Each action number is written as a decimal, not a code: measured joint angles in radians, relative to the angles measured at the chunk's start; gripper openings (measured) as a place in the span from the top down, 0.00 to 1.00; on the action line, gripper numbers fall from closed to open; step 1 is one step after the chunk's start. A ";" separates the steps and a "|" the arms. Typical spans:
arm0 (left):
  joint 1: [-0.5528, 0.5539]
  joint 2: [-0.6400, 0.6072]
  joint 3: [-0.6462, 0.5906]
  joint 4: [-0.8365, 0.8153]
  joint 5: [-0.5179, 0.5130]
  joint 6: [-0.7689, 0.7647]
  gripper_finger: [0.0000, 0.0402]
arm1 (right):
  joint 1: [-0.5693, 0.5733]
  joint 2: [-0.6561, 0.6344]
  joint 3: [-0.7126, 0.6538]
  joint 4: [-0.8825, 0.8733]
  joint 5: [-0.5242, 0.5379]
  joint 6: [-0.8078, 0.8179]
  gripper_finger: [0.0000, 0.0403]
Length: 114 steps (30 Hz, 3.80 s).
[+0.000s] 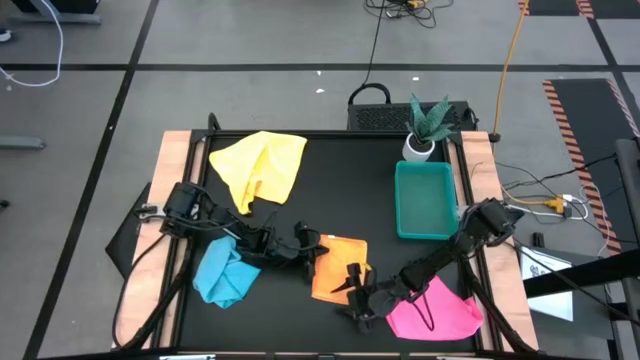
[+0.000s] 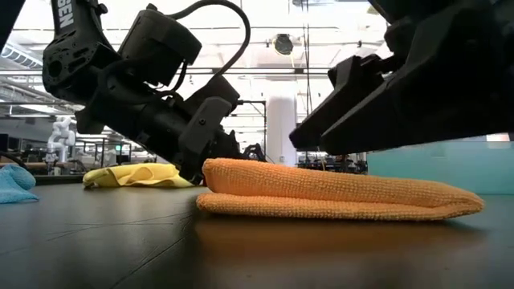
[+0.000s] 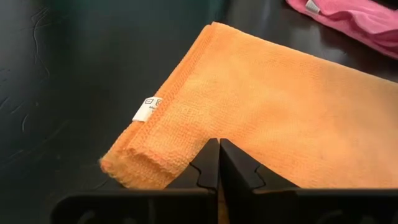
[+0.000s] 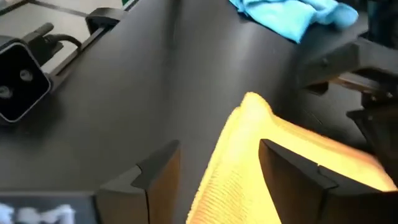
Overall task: Fold microfiber towels
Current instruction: Fold the orange microfiber cloth
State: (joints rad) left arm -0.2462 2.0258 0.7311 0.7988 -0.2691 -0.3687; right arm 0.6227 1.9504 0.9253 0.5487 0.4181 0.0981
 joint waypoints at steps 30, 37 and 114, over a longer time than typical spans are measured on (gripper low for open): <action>-0.052 -0.012 0.051 -0.089 0.058 0.074 0.96 | -0.034 -0.031 0.102 -0.128 -0.214 0.089 0.99; -0.108 -0.006 0.051 -0.088 0.053 0.068 0.98 | -0.032 -0.051 0.102 -0.134 -0.239 0.107 0.99; -0.208 -0.036 0.051 -0.194 -0.185 0.078 0.99 | -0.167 -0.189 -0.182 0.105 -0.161 0.445 1.00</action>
State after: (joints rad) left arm -0.4541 1.9900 0.7818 0.6052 -0.4543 -0.2909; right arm 0.4560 1.7610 0.7429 0.6537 0.2569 0.5431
